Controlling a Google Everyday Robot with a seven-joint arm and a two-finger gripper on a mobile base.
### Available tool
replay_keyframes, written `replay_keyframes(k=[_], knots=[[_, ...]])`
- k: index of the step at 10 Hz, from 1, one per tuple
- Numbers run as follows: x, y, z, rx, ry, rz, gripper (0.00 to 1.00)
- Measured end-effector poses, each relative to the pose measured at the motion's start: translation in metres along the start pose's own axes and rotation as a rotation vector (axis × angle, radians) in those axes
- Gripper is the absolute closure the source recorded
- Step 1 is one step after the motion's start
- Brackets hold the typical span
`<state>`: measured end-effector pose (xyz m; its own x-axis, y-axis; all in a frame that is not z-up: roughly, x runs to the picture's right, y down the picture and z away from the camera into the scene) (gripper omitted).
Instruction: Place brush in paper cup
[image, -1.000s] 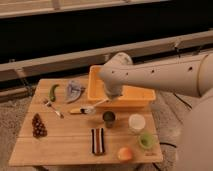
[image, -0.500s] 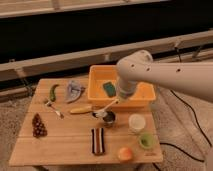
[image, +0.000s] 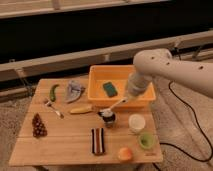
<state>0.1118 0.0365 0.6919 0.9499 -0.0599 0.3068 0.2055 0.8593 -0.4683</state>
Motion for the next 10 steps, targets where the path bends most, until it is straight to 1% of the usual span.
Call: replay_keyframes(k=[2, 4, 7, 9, 10], knots=[[0.007, 0.005, -0.006, -0.005, -0.025, 0.008, 1.0], [0.017, 0.009, -0.013, -0.007, -0.037, 0.021, 1.0], [0.027, 0.015, -0.027, 0.004, -0.072, 0.04, 1.0], [0.012, 0.009, -0.041, 0.034, -0.105, 0.014, 1.0], [0.007, 0.008, -0.046, 0.043, -0.114, 0.006, 1.0]])
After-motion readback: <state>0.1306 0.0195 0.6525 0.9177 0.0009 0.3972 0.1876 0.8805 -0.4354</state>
